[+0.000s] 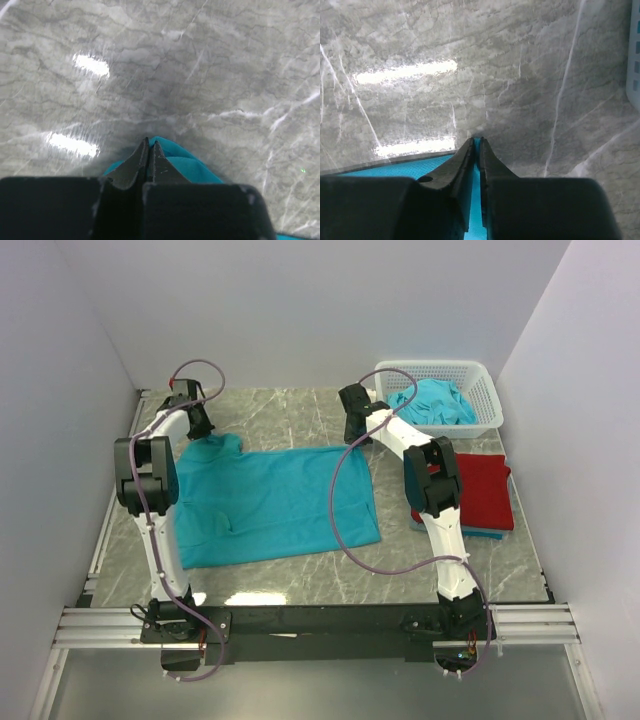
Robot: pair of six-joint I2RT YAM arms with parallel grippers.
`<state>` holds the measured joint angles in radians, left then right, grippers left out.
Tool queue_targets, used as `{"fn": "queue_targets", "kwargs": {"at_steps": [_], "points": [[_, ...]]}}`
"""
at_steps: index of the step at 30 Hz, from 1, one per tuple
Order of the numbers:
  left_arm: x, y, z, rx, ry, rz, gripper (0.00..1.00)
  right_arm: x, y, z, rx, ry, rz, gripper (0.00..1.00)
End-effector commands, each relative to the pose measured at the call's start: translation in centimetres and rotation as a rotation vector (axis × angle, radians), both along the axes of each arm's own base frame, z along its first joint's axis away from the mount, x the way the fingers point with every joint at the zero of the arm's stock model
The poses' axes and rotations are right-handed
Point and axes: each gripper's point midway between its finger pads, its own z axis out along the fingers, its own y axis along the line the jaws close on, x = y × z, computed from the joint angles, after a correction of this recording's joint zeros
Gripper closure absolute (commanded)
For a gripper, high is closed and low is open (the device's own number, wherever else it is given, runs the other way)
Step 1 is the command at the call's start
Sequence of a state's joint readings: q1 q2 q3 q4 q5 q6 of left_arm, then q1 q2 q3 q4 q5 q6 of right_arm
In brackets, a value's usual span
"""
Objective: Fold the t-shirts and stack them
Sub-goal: Fold the tshirt
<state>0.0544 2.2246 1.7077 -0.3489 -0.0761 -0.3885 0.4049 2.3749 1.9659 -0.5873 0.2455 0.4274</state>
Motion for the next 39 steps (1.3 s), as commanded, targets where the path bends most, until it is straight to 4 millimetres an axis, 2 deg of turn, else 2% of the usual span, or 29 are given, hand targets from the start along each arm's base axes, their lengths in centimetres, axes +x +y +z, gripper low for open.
{"fn": "queue_targets", "kwargs": {"at_steps": [1,3,4,5,6,7,9,10,11,13,14,16,17,18,19,20,21,22,23,24,26,29,32,33,35,36,37,38,39], "points": [[0.5,-0.5,5.2,-0.014,-0.115,0.010,1.00,1.0,0.0,1.3,0.008,-0.044,0.002,0.89],[-0.2,-0.6,5.1,-0.019,-0.116,0.013,1.00,1.4,0.6,2.6,0.027,-0.086,0.022,0.95],[-0.4,-0.7,6.3,-0.021,-0.141,0.015,1.00,0.9,0.7,2.3,0.033,-0.080,0.034,0.96],[-0.9,-0.7,6.1,-0.029,-0.146,0.019,1.00,1.5,1.1,3.8,0.051,-0.132,0.048,1.00],[-1.2,-0.8,6.4,-0.032,-0.156,0.022,1.00,1.0,1.1,3.6,0.049,-0.128,0.058,1.00],[-1.3,-0.8,7.7,-0.033,-0.187,0.025,1.00,1.0,1.2,4.0,0.057,-0.142,0.063,1.00],[-2.1,-0.9,7.8,-0.043,-0.202,0.032,1.00,1.1,1.7,5.7,0.075,-0.187,0.084,1.00],[-2.4,-1.0,8.9,-0.048,-0.226,0.033,1.00,0.6,1.7,5.4,0.074,-0.180,0.092,1.00],[-3.0,-1.2,8.5,-0.056,-0.220,0.029,1.00,0.6,2.0,6.4,0.086,-0.204,0.099,1.00],[-3.7,-1.4,9.5,-0.060,-0.239,0.031,1.00,-0.1,2.0,6.4,0.086,-0.209,0.111,1.00],[-4.5,-1.4,8.7,-0.061,-0.220,0.039,1.00,-0.1,2.2,7.5,0.102,-0.237,0.117,1.00],[-5.4,-1.5,9.3,-0.061,-0.236,0.047,1.00,-0.9,2.3,7.3,0.103,-0.233,0.129,1.00],[-6.4,-1.6,8.4,-0.068,-0.216,0.053,1.00,-1.1,2.6,8.0,0.114,-0.245,0.137,1.00],[-6.7,-1.6,9.2,-0.070,-0.242,0.054,1.00,-1.7,2.6,7.6,0.111,-0.236,0.142,1.00],[-7.8,-1.7,8.2,-0.078,-0.220,0.062,1.00,-1.9,2.6,8.3,0.115,-0.248,0.144,1.00],[-8.3,-1.7,8.2,-0.080,-0.222,0.064,1.00,-2.1,2.8,8.5,0.117,-0.257,0.149,1.00],[-8.8,-1.7,9.3,-0.079,-0.253,0.069,1.00,-2.6,2.6,8.0,0.112,-0.247,0.149,1.00],[-9.3,-1.8,9.4,-0.088,-0.256,0.080,1.00,-3.0,2.5,8.0,0.115,-0.246,0.147,1.00],[-10.4,-1.9,8.6,-0.089,-0.243,0.086,1.00,-3.2,2.7,8.7,0.123,-0.262,0.149,1.00],[-10.8,-1.8,10.0,-0.091,-0.286,0.098,1.00,-3.8,2.5,8.2,0.120,-0.250,0.148,1.00],[-12.3,-1.5,9.6,-0.084,-0.281,0.114,1.00,-4.2,2.4,8.9,0.129,-0.268,0.146,1.00],[-14.1,-1.3,11.4,-0.080,-0.333,0.135,1.00,-5.4,2.0,8.5,0.133,-0.257,0.139,1.00],[-15.8,-1.0,10.7,-0.088,-0.325,0.176,1.00,-6.5,1.8,8.7,0.146,-0.259,0.135,1.00],[-16.3,-0.9,11.3,-0.094,-0.346,0.188,1.00,-6.8,1.7,8.8,0.146,-0.261,0.132,1.00],[-17.7,-0.8,10.4,-0.110,-0.335,0.225,1.00,-7.3,1.6,9.3,0.153,-0.270,0.128,1.00],[-18.3,-0.7,11.2,-0.114,-0.364,0.241,1.00,-7.7,1.3,8.9,0.148,-0.262,0.128,1.00],[-19.2,-0.6,10.3,-0.124,-0.353,0.268,1.00,-7.9,1.1,9.2,0.147,-0.266,0.125,1.00],[-19.7,-0.5,10.4,-0.129,-0.364,0.284,1.00,-8.0,0.9,9.2,0.140,-0.267,0.121,1.00],[-20.3,-0.2,11.4,-0.136,-0.407,0.315,1.00,-8.4,0.7,8.9,0.134,-0.258,0.119,1.00]]}}
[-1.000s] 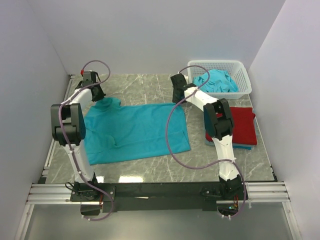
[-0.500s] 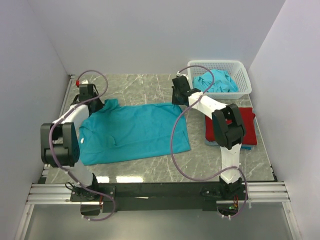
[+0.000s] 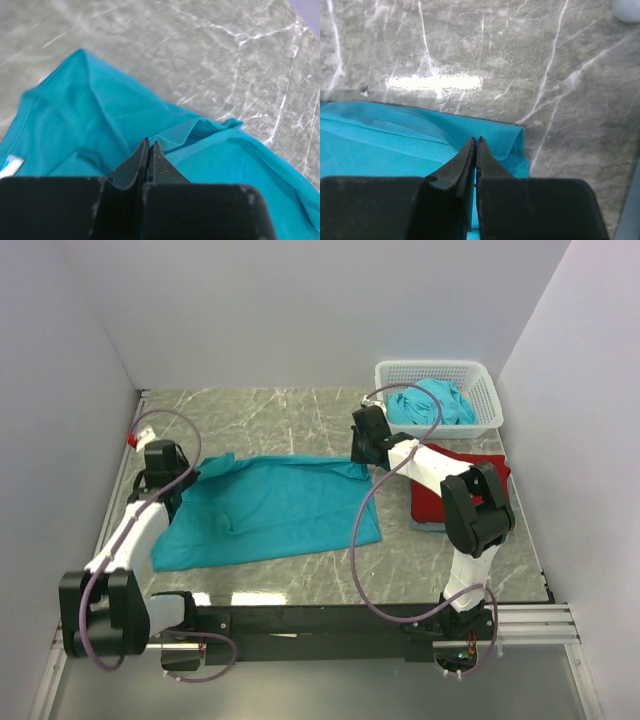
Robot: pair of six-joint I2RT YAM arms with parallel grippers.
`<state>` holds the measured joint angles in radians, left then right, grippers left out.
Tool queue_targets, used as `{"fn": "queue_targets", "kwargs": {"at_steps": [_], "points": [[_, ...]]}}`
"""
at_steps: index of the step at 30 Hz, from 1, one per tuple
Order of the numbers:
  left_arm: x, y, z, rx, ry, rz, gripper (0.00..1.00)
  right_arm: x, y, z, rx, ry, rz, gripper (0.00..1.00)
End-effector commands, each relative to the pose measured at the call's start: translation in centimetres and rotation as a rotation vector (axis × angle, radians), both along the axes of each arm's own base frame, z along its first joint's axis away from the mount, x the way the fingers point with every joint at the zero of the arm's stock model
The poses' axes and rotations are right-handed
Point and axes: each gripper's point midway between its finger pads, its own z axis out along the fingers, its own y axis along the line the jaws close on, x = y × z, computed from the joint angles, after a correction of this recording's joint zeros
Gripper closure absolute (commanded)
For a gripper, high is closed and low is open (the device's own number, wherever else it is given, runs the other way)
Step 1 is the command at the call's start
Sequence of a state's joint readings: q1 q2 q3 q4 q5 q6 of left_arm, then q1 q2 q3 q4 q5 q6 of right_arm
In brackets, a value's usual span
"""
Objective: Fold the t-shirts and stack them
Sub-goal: Fold the tshirt
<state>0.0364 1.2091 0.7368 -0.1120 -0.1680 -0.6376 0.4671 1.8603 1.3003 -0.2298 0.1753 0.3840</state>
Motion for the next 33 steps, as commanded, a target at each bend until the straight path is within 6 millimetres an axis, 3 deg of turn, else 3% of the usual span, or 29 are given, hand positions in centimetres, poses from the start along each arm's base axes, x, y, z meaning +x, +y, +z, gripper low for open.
{"fn": "queue_targets", "kwargs": {"at_steps": [1,6,14,23,31,33], "points": [[-1.8,1.0,1.0,-0.035,-0.083,0.120,1.00,0.3,-0.1,3.4,0.033,-0.093,-0.024,1.00],[-4.4,1.5,1.7,-0.069,-0.152,0.185,1.00,-0.6,-0.9,3.6,0.012,-0.094,-0.030,1.00],[-7.8,1.4,-0.3,-0.133,-0.143,0.244,1.00,-1.8,-1.4,3.6,0.006,-0.085,-0.020,1.00],[-11.0,2.1,-0.8,-0.190,-0.218,0.343,1.00,-2.7,-2.1,3.5,-0.011,-0.085,-0.021,1.00],[-13.1,1.9,-3.8,-0.218,-0.146,0.377,0.99,-3.9,-2.0,2.4,0.013,-0.066,-0.001,1.00],[-13.3,1.5,-4.9,-0.252,-0.129,0.379,0.94,-4.4,-2.0,1.4,0.014,-0.039,0.004,0.96]]}}
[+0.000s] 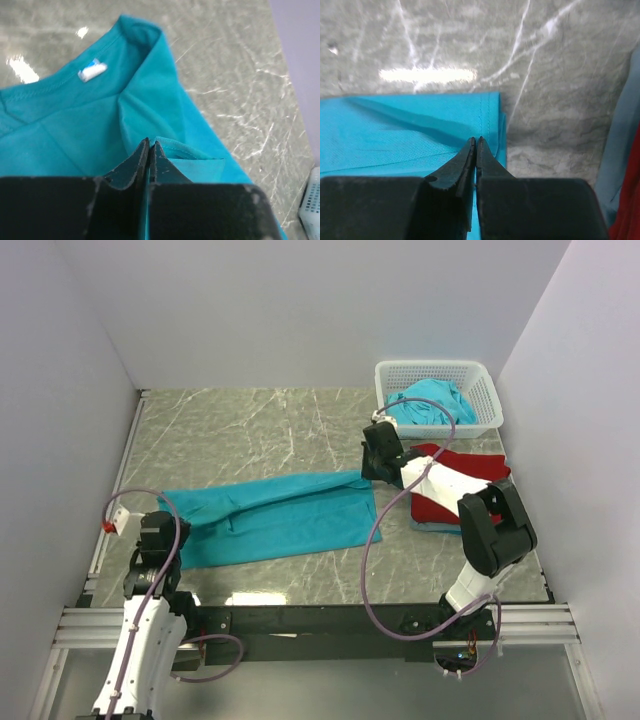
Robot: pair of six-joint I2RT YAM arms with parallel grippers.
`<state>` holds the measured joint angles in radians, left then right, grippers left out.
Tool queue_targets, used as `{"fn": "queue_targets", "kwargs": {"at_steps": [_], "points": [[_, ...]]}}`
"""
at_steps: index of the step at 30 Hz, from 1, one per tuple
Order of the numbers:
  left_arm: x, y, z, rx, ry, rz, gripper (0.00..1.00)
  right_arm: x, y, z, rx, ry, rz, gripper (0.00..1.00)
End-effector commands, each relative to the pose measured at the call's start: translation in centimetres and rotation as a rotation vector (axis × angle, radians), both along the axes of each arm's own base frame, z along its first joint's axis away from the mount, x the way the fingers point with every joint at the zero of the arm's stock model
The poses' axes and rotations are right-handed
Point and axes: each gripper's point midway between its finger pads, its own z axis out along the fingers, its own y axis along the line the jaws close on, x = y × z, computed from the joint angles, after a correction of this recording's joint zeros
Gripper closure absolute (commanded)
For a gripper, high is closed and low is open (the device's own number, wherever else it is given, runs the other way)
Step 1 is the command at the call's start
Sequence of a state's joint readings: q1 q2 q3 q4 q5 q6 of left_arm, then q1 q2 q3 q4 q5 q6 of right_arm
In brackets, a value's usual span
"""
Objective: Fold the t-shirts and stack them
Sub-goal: Fold the tshirt
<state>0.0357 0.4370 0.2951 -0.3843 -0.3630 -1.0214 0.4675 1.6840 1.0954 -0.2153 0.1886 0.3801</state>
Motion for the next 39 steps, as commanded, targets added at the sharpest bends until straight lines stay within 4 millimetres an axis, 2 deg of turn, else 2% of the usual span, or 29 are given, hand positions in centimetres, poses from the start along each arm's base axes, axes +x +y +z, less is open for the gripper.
{"fn": "queue_targets", "kwargs": {"at_steps": [1,2,3,4,5,6,8,9,10,11,12,16,17,18,19,20,21,22,25,26,28,30,31,32,35,37,38,39], "points": [[-0.7,-1.0,-2.1,-0.074,0.035,-0.011,0.90,-0.1,0.5,1.1,0.031,-0.041,0.009,0.94],[-0.8,-1.2,-2.4,-0.086,0.047,-0.017,0.87,-0.5,0.4,0.5,0.025,-0.027,0.010,0.92],[-1.0,-1.3,-2.6,-0.114,0.055,0.001,0.78,-0.6,0.3,0.1,0.025,-0.018,0.004,0.89],[-1.2,-1.2,-2.2,-0.122,0.056,0.018,0.70,-1.0,0.0,-0.3,0.015,-0.007,-0.004,0.75],[-1.9,-1.2,-2.6,-0.129,0.089,0.027,0.58,-1.2,-0.2,-0.5,0.012,-0.004,-0.010,0.70],[-2.0,-1.3,-2.4,-0.153,0.083,0.046,0.54,-1.3,-0.3,-0.2,0.015,-0.012,-0.019,0.56],[-2.1,-2.7,-2.5,-0.208,0.078,0.003,0.45,-1.9,-0.8,-0.3,0.010,-0.009,-0.036,0.42],[-2.0,-3.0,-2.3,-0.235,0.069,-0.001,0.44,-2.0,-0.8,0.3,0.020,-0.020,-0.039,0.32],[-1.8,-3.2,-1.9,-0.237,0.055,-0.011,0.41,-2.3,-1.1,0.3,0.022,-0.022,-0.044,0.28],[-2.0,-3.0,-1.8,-0.231,0.062,-0.003,0.26,-2.4,-1.1,0.7,0.028,-0.030,-0.048,0.26],[-1.9,-2.8,-0.6,-0.230,0.040,0.005,0.25,-2.5,-1.2,1.5,0.037,-0.048,-0.050,0.23],[-1.1,-2.2,2.1,-0.184,-0.009,0.012,0.16,-3.1,-1.0,3.2,0.072,-0.080,-0.036,0.20],[-0.6,-2.2,2.2,-0.159,-0.003,-0.009,0.07,-3.2,-0.5,3.5,0.091,-0.083,-0.014,0.20],[0.7,-2.6,3.6,-0.158,-0.059,-0.047,0.02,-3.4,-0.2,3.8,0.104,-0.086,-0.001,0.20],[1.4,-3.0,4.0,-0.150,-0.069,-0.079,0.01,-3.5,0.0,3.8,0.109,-0.083,0.008,0.19],[2.2,-3.3,3.1,-0.121,-0.016,-0.119,0.01,-3.7,0.3,3.8,0.111,-0.079,0.022,0.19],[3.2,-4.1,3.8,-0.124,-0.025,-0.174,0.01,-3.9,0.6,3.7,0.117,-0.072,0.036,0.19],[4.3,-4.5,2.7,-0.118,0.037,-0.209,0.01,-4.1,0.7,3.7,0.116,-0.065,0.045,0.19],[6.7,-5.9,3.2,-0.097,0.084,-0.325,0.00,-4.9,2.2,3.2,0.123,-0.040,0.107,0.18],[7.5,-6.1,1.9,-0.100,0.136,-0.347,0.01,-5.1,2.6,2.8,0.124,-0.029,0.118,0.19],[9.4,-6.7,1.5,-0.105,0.125,-0.388,0.00,-5.3,3.3,2.5,0.132,-0.015,0.140,0.18],[10.5,-7.1,1.5,-0.107,0.130,-0.413,0.01,-5.6,3.7,1.9,0.126,0.004,0.153,0.18],[10.8,-6.9,0.2,-0.108,0.175,-0.404,0.01,-5.6,3.6,1.8,0.119,0.007,0.151,0.18],[11.1,-6.8,0.0,-0.101,0.199,-0.411,0.01,-5.5,3.6,1.7,0.118,0.009,0.149,0.18],[10.8,-6.2,-2.5,-0.091,0.302,-0.387,0.01,-5.8,4.3,1.8,0.143,0.015,0.184,0.18],[10.5,-6.0,-3.5,-0.095,0.332,-0.368,0.01,-6.0,6.1,2.3,0.177,0.002,0.273,0.18],[10.3,-5.7,-3.8,-0.094,0.335,-0.347,0.01,-6.7,7.9,2.4,0.229,0.023,0.360,0.18],[10.3,-5.5,-3.8,-0.091,0.331,-0.337,0.01,-6.4,9.7,3.7,0.273,-0.017,0.430,0.18]]}}
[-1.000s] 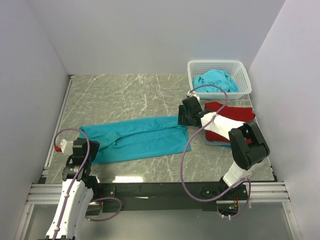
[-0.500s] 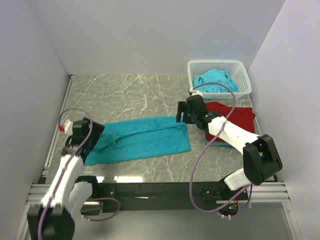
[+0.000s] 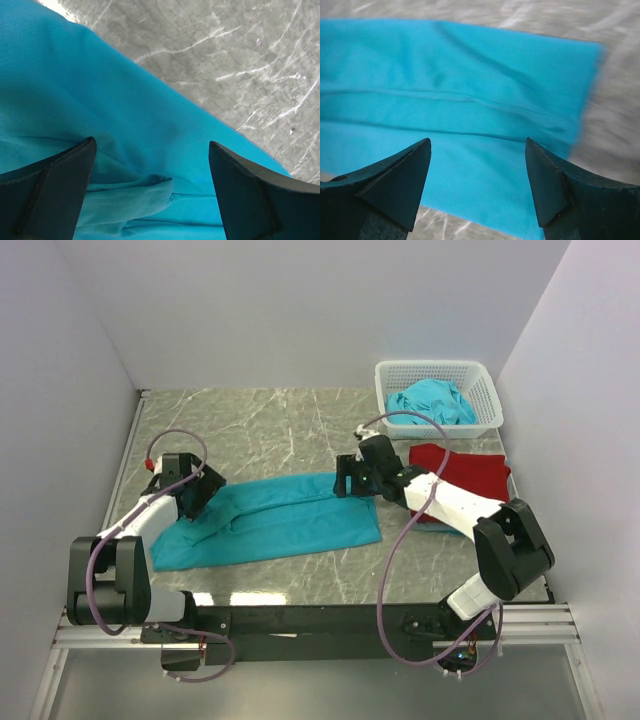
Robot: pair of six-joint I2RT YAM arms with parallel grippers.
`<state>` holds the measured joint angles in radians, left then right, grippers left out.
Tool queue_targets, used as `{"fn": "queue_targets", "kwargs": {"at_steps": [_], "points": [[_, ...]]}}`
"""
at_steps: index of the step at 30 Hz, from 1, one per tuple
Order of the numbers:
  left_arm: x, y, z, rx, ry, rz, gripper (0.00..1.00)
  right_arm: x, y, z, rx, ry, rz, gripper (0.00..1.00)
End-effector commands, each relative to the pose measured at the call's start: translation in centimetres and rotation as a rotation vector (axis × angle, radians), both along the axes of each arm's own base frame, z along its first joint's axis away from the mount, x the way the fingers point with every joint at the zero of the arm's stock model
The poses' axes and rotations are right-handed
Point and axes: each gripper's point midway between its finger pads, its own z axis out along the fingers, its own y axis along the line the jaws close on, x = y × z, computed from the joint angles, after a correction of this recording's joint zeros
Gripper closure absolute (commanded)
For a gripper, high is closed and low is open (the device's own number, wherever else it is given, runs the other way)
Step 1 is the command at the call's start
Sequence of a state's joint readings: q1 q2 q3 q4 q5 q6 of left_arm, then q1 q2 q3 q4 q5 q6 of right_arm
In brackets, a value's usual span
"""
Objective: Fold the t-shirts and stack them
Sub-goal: Fold the tshirt
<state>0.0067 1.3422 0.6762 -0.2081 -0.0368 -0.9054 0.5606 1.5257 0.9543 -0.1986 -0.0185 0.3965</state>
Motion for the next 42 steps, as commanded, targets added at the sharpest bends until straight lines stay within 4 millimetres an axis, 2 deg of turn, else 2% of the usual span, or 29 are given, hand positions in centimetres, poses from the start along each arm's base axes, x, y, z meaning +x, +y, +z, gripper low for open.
{"fn": "queue_targets", "kwargs": {"at_steps": [1,2,3,4,5,6,7,8,9,10,11,12,13,14,15,16,17,18,19,20,21,22,23,24,26,29,32,38,42], "points": [[0.8,0.7,1.1,0.040,-0.045,0.014,0.00,-0.5,6.5,3.2,0.156,-0.084,0.286,0.18],[0.9,1.0,1.3,0.049,-0.050,0.032,0.01,-1.8,8.7,2.9,0.218,-0.042,0.399,0.18],[1.0,1.2,1.5,0.053,-0.057,0.039,0.01,-1.6,10.7,4.7,0.262,-0.073,0.460,0.18],[1.0,1.2,1.7,0.055,-0.062,0.040,0.01,-2.9,12.8,4.9,0.280,-0.072,0.554,0.18],[1.0,1.5,2.0,0.058,-0.063,0.050,0.01,-3.2,14.1,3.6,0.275,-0.040,0.592,0.18],[1.0,1.6,2.0,0.058,-0.062,0.052,0.01,-2.8,15.8,5.1,0.287,-0.072,0.629,0.18],[1.0,2.2,2.1,0.051,-0.064,0.066,0.01,-3.5,17.4,3.5,0.269,-0.045,0.671,0.18],[0.9,2.6,1.9,0.041,-0.061,0.075,0.00,-3.4,18.4,3.4,0.271,-0.042,0.681,0.18],[0.8,2.5,1.8,0.014,-0.063,0.068,0.00,-3.0,20.1,4.7,0.293,-0.067,0.704,0.18],[1.1,3.4,2.0,0.004,-0.085,0.092,0.01,-3.0,21.1,3.4,0.298,-0.036,0.707,0.18],[1.0,3.7,1.7,-0.005,-0.081,0.099,0.01,-3.2,22.3,3.4,0.317,-0.031,0.718,0.18],[1.0,3.9,1.6,-0.011,-0.087,0.105,0.00,-2.9,23.7,4.9,0.360,-0.055,0.741,0.18],[1.2,4.6,1.5,-0.008,-0.089,0.121,0.00,-2.8,24.5,3.4,0.368,-0.019,0.741,0.18],[1.2,4.9,1.3,-0.007,-0.086,0.128,0.01,-2.9,25.4,3.3,0.378,-0.014,0.753,0.19],[1.3,4.8,1.1,-0.033,-0.081,0.120,0.01,-2.4,26.6,4.3,0.397,-0.035,0.765,0.19],[1.6,4.7,1.2,-0.043,-0.101,0.105,0.01,-2.2,27.4,2.6,0.386,-0.007,0.765,0.19],[1.7,4.6,1.1,-0.055,-0.102,0.101,0.00,-2.2,28.0,2.3,0.380,0.000,0.768,0.19],[1.8,4.4,0.9,-0.067,-0.101,0.093,0.01,-2.1,29.4,3.5,0.390,-0.024,0.784,0.19],[1.8,3.9,0.6,-0.091,-0.096,0.071,0.01,-2.1,30.1,2.1,0.374,-0.013,0.789,0.19],[1.8,3.8,0.4,-0.100,-0.091,0.065,0.00,-2.1,30.7,1.8,0.372,-0.019,0.792,0.19],[1.7,3.6,0.2,-0.114,-0.085,0.058,0.00,-2.3,31.9,2.6,0.381,-0.038,0.813,0.19],[1.5,3.4,-0.1,-0.123,-0.080,0.051,0.01,-2.3,32.3,1.1,0.364,-0.027,0.823,0.19],[1.4,3.4,-0.2,-0.121,-0.077,0.052,0.01,-2.3,32.7,0.6,0.357,-0.021,0.822,0.19],[1.2,3.8,-0.3,-0.118,-0.072,0.067,0.01,-2.3,33.4,1.2,0.360,-0.032,0.838,0.19],[0.8,4.1,-0.7,-0.119,-0.063,0.086,0.01,-2.5,33.9,-0.2,0.351,-0.008,0.845,0.19],[0.7,4.5,-0.5,-0.121,-0.075,0.099,0.01,-2.8,35.0,-0.1,0.380,0.003,0.868,0.19],[0.4,4.7,-0.6,-0.111,-0.068,0.102,0.00,-4.2,35.7,-0.1,0.416,0.022,0.917,0.19],[0.2,5.1,-0.3,-0.104,-0.079,0.113,0.01,-6.0,35.9,-0.2,0.429,0.040,0.987,0.21],[0.1,5.0,-0.3,-0.110,-0.076,0.106,0.01,-7.3,34.9,-1.0,0.418,0.064,1.013,0.25]]}}
